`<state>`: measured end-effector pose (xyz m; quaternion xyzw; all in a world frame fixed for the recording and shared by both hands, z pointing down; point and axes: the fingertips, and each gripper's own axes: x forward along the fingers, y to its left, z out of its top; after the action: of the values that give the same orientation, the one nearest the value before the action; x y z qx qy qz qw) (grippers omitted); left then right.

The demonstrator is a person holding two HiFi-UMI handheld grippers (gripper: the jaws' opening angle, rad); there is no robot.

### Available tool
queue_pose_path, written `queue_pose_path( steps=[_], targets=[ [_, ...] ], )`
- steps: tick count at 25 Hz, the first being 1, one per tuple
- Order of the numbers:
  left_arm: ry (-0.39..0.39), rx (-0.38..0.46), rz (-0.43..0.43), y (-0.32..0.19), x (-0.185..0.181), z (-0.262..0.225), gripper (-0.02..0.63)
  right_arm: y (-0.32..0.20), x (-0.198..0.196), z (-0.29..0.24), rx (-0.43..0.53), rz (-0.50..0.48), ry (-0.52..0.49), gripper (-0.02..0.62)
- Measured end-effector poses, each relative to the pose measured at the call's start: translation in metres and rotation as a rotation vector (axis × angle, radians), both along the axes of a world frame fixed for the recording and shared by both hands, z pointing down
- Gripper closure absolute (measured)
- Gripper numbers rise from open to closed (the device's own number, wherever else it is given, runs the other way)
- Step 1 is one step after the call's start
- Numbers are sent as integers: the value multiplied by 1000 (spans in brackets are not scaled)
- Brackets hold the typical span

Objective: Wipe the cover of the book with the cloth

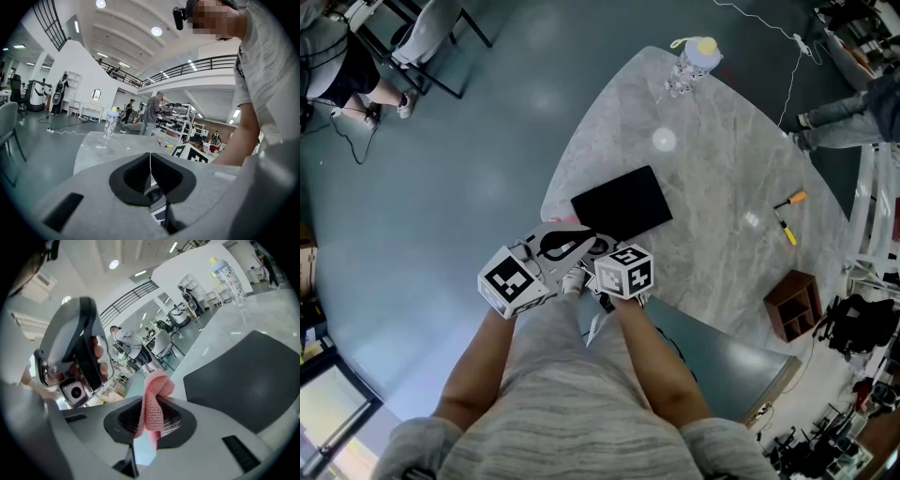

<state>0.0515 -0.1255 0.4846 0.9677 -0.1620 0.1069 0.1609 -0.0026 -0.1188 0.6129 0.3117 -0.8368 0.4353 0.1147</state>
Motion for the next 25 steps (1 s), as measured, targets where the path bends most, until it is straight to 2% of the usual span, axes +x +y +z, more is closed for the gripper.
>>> queue_pose_path(
  steps=[2, 5, 8, 17, 25],
  targets=[
    [0, -1, -3, 0, 1, 0, 589, 1, 8, 5, -49, 11, -38, 546],
    [-6, -1, -4, 1, 3, 1, 589, 1, 25, 20, -84, 15, -2, 546],
    [-10, -3, -1, 1, 8, 3, 589, -5, 45, 28, -80, 38, 40, 546],
    [-22, -15, 12, 5, 17, 10, 589, -15, 79, 38, -19, 16, 165, 546],
    [-30, -24, 34, 6, 28, 12, 589, -27, 101, 33, 86, -14, 319, 546]
  ],
)
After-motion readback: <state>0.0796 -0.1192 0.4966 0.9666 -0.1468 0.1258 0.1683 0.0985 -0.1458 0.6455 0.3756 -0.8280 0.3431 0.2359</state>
